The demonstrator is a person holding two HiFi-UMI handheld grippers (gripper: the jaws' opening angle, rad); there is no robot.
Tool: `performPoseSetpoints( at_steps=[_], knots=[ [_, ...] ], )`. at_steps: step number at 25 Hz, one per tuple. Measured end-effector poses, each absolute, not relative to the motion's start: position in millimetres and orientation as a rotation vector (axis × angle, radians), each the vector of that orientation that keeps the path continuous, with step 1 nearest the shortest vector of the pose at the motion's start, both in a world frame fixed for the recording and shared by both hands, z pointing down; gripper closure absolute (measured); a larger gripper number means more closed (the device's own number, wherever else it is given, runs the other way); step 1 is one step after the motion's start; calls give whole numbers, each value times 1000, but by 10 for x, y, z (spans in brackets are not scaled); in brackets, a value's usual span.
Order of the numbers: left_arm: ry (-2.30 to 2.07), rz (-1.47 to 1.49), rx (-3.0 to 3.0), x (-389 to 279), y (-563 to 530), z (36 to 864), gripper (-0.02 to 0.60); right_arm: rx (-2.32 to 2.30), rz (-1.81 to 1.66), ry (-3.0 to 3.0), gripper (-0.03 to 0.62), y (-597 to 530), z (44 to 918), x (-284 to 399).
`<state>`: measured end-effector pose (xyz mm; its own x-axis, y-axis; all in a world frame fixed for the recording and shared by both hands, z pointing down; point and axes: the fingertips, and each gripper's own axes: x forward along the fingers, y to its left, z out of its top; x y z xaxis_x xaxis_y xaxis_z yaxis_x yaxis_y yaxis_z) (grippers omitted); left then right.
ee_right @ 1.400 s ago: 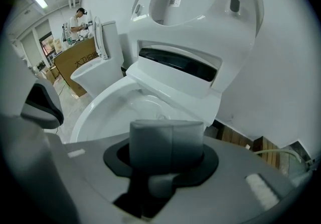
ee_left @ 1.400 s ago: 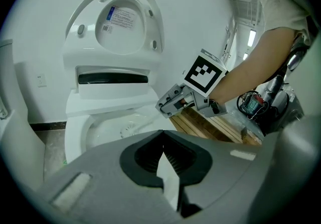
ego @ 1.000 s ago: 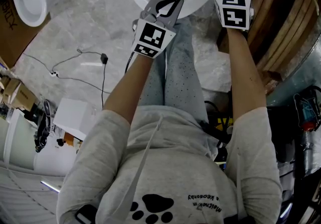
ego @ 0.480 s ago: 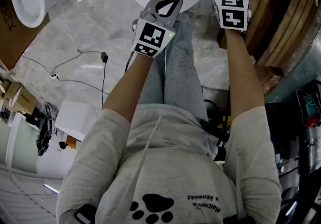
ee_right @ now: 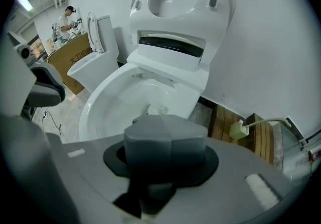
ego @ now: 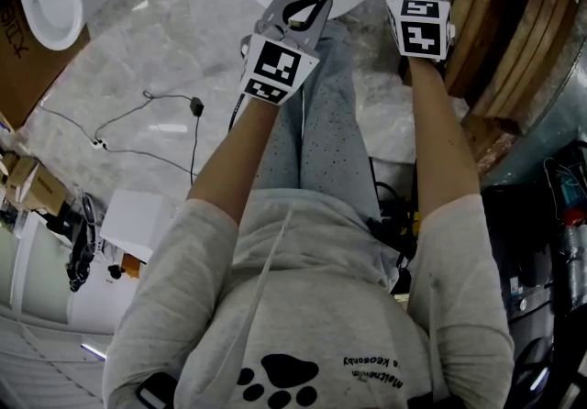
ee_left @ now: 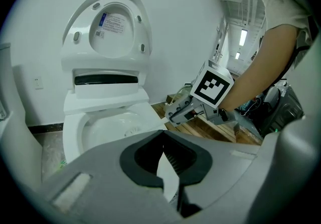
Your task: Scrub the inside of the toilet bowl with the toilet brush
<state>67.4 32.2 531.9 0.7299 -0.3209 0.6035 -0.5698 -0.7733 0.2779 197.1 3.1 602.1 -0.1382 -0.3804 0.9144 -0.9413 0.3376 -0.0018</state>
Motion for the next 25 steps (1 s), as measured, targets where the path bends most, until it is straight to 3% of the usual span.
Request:
performPoseSetpoints(
  at_steps=[25],
  knots=[
    [-691,688,2479,406,575,5245,580,1136,817,-1636,439,669,6051,1495]
  ],
)
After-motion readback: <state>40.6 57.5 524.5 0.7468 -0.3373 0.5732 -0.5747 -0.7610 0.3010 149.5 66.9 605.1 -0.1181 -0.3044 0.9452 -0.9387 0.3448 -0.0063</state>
